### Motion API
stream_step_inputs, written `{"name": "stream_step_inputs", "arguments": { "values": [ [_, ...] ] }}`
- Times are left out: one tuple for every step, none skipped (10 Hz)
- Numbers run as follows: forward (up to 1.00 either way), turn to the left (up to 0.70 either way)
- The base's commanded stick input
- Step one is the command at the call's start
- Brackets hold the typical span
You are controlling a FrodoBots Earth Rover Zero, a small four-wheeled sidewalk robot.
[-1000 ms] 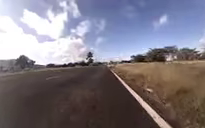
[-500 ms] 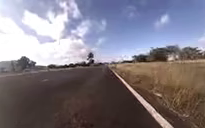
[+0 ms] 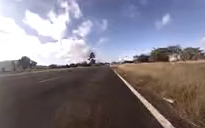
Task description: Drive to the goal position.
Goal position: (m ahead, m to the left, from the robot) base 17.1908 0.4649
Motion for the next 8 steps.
{"name": "stream_step_inputs", "arguments": {
  "values": [
    [0.70, 0.00],
    [0.70, 0.00],
    [0.70, 0.00],
    [0.70, 0.00],
    [0.70, 0.00],
    [0.70, 0.00],
    [0.70, 0.00],
    [0.70, 0.00]
  ]
}}
